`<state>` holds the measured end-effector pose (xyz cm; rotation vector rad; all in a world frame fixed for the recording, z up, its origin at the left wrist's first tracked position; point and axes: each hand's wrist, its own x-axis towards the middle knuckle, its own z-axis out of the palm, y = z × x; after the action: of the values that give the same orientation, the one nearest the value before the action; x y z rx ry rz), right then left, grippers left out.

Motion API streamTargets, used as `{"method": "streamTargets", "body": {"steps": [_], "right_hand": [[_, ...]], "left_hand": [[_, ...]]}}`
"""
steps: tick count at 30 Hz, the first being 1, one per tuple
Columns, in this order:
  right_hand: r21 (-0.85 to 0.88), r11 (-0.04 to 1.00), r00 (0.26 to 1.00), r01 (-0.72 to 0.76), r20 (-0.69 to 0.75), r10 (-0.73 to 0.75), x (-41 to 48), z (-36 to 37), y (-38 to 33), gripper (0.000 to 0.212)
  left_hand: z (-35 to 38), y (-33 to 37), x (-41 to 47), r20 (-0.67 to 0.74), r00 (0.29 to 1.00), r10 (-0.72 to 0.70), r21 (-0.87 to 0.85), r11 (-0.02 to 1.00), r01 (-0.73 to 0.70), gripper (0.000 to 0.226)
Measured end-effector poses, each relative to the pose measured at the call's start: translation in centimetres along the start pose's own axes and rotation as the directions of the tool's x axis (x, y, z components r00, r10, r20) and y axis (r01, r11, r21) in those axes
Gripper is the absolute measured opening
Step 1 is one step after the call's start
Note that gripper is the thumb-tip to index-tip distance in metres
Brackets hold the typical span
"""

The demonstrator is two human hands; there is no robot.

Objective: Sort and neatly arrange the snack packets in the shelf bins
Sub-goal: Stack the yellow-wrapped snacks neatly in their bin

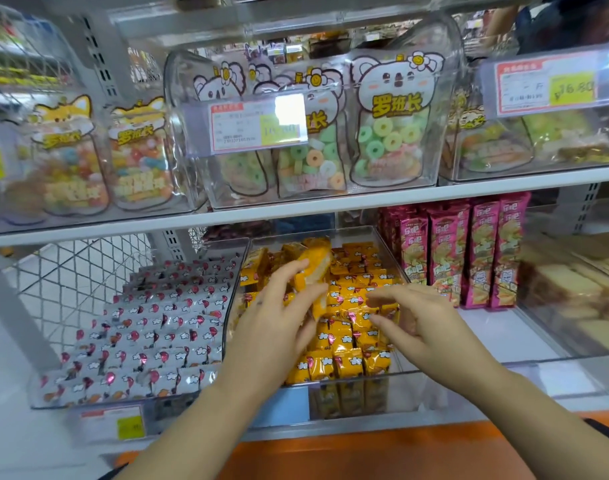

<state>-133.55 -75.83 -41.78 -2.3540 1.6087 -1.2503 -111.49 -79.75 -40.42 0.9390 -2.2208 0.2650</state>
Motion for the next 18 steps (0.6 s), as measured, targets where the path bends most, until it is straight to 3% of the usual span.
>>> {"method": "streamTargets", "body": {"steps": [4,9,13,16,18], "right_hand": [[0.006,0.995,0.995,0.097,0.027,-0.097,0.1,0.4,-1.1,0.052],[0.053,0.993,0.987,0.108,-0.123,-0.101,0.1,0.9,-2.3,0.050],[0.098,0.986,0.963,0.135,-0.247,-0.108,0.4,-0.2,-2.1,0.041],[0.234,0.972,0.955,0.031,-0.294,0.041,0.6,-1.2,-1.9,0.039],[0.362,0.930,0.942,-0.069,-0.285,0.180,0.5,-1.7,-1.4,0.035]], "left_hand": [[-0.3,1.9,-0.9,-0.046,0.999,-0.021,-0.207,0.978,0.011,0.050],[-0.6,5.2,-0.4,-0.100,0.989,-0.109,-0.368,0.928,0.065,0.042],[-1.1,5.9,0.3,-0.045,0.978,-0.206,-0.499,0.852,0.157,0.037],[-1.4,5.8,1.1,0.045,0.894,-0.445,-0.681,0.641,0.354,0.027],[-1.6,5.6,1.7,0.193,0.772,-0.606,-0.794,0.366,0.486,0.019]]}}
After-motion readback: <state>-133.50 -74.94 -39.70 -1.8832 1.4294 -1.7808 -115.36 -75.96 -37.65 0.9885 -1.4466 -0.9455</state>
